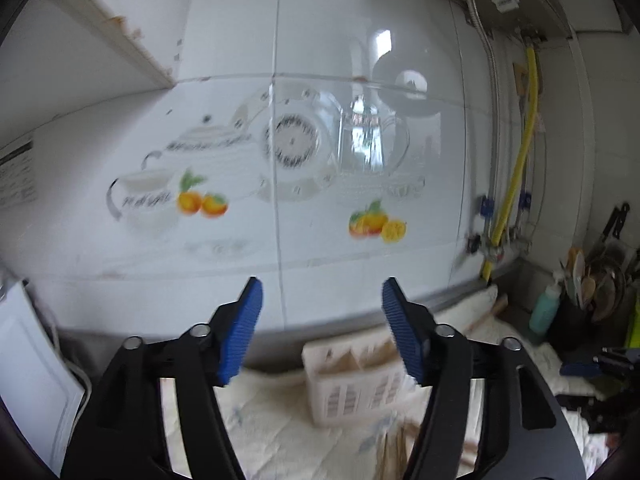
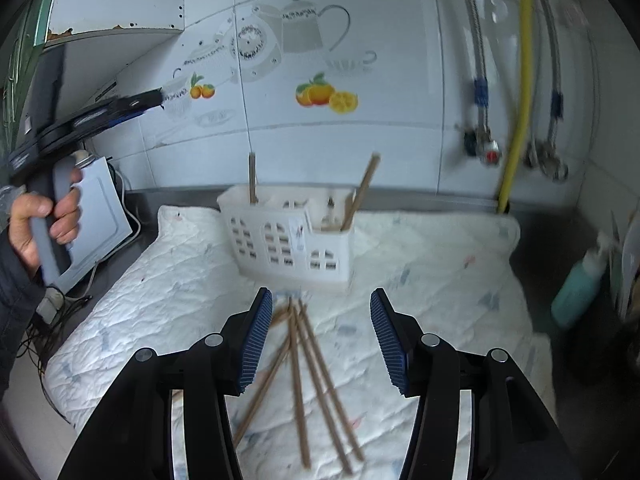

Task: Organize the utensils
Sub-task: 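Drop the chopstick into the holder with the left tool while the right tool releases its own, then move both open tools back down to the chopstick pile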

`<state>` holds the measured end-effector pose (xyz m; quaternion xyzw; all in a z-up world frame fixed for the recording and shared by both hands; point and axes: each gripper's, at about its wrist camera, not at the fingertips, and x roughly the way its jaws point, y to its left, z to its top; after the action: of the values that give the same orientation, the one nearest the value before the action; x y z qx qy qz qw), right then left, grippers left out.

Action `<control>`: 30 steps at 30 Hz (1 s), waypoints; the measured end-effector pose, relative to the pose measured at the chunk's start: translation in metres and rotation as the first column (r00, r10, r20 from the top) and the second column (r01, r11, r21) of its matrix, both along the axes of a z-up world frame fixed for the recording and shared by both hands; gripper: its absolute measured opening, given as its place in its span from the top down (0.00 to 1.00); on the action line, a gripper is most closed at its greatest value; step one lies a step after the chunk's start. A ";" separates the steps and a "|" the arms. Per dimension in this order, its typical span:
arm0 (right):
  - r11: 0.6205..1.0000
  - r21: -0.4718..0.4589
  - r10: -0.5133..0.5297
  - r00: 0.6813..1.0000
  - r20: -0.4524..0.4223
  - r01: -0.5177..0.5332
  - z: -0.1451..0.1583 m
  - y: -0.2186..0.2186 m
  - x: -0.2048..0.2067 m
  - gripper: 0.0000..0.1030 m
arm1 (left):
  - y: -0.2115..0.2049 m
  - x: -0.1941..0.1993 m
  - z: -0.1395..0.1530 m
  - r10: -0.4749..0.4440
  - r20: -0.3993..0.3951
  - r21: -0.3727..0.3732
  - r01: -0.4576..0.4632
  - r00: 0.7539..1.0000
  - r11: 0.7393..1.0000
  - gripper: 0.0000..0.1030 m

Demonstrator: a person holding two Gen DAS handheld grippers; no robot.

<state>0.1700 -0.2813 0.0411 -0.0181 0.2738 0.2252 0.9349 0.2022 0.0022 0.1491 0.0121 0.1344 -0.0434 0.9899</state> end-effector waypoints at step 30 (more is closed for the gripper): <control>0.993 0.047 -0.096 0.975 -0.200 0.107 -0.101 -0.033 -0.050 0.63 | -0.025 -0.088 -0.219 -0.180 -0.529 0.022 0.226 0.829 0.974 0.77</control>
<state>0.1204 -0.3143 -0.0599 0.0453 0.3589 0.1856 0.9136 0.1142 -0.0231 -0.0703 0.0556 0.3985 -0.1442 0.9040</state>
